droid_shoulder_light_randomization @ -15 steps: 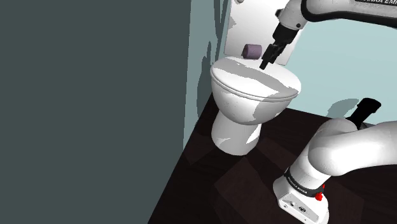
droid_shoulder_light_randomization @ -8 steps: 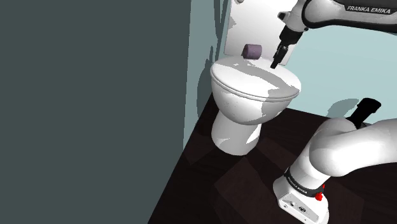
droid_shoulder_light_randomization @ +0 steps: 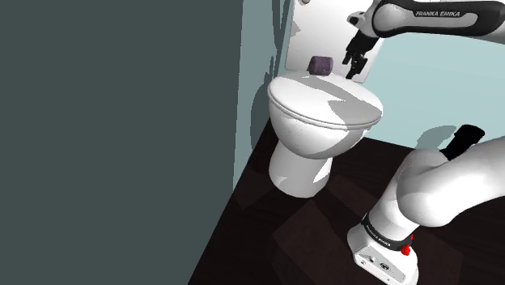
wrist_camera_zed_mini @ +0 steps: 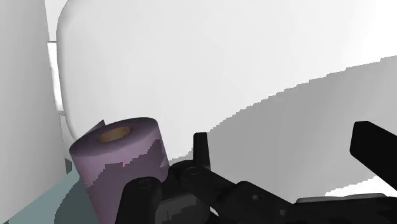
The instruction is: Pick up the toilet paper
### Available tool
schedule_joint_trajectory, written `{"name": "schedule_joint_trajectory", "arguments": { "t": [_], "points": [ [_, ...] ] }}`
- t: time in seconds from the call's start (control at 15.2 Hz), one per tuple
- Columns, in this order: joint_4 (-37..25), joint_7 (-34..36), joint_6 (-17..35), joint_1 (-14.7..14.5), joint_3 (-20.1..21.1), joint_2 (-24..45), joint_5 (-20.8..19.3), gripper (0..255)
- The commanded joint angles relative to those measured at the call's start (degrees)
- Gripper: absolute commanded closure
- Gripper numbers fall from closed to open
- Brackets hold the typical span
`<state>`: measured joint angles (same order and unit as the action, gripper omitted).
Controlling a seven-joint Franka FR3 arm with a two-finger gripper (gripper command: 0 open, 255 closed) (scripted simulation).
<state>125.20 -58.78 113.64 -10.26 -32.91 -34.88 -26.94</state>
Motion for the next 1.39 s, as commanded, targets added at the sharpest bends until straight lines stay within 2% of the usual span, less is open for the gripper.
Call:
{"name": "schedule_joint_trajectory", "arguments": {
  "t": [0.0, 0.2, 0.4, 0.59, 0.73, 1.32],
  "points": [
    [-2.52, -6.76, 2.10, -1.98, -3.08, 2.37, -0.81, 0],
    [-7.20, -16.50, 5.49, -5.89, -8.26, 7.12, -0.43, 0],
    [-12.42, -26.74, 8.75, -10.61, -14.11, 12.43, 1.69, 0],
    [-18.09, -37.97, 11.83, -16.18, -21.03, 18.62, 6.29, 0],
    [-22.10, -46.51, 13.69, -20.33, -26.57, 23.70, 11.56, 0],
    [-16.49, -46.36, 19.58, -19.97, -27.26, 23.99, 11.18, 0]
  ]
}}
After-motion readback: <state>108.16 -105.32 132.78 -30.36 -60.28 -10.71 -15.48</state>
